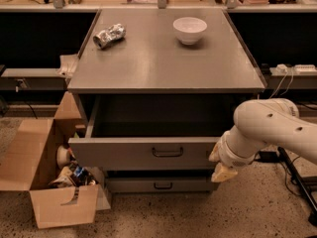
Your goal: Close top drawer
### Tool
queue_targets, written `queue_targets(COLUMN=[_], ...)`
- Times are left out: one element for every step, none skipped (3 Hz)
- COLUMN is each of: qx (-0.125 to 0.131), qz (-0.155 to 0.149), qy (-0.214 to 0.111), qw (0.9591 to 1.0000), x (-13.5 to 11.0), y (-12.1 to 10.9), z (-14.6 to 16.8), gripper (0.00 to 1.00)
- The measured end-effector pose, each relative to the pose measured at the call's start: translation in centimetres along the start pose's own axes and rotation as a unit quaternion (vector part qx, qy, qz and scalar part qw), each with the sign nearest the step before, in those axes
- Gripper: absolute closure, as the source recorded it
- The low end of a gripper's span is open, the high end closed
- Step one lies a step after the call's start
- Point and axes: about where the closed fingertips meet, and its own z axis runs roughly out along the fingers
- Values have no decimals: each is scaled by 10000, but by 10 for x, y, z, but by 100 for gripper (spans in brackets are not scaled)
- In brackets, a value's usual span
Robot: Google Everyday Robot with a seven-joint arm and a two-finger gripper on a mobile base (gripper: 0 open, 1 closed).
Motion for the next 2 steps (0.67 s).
queue_targets(qx=[125, 125], qz=[-299, -299], qy=[15, 15], qw=[9995, 9995], x=[1, 1], y=[-33, -32], z=[12, 12], gripper=[69, 92])
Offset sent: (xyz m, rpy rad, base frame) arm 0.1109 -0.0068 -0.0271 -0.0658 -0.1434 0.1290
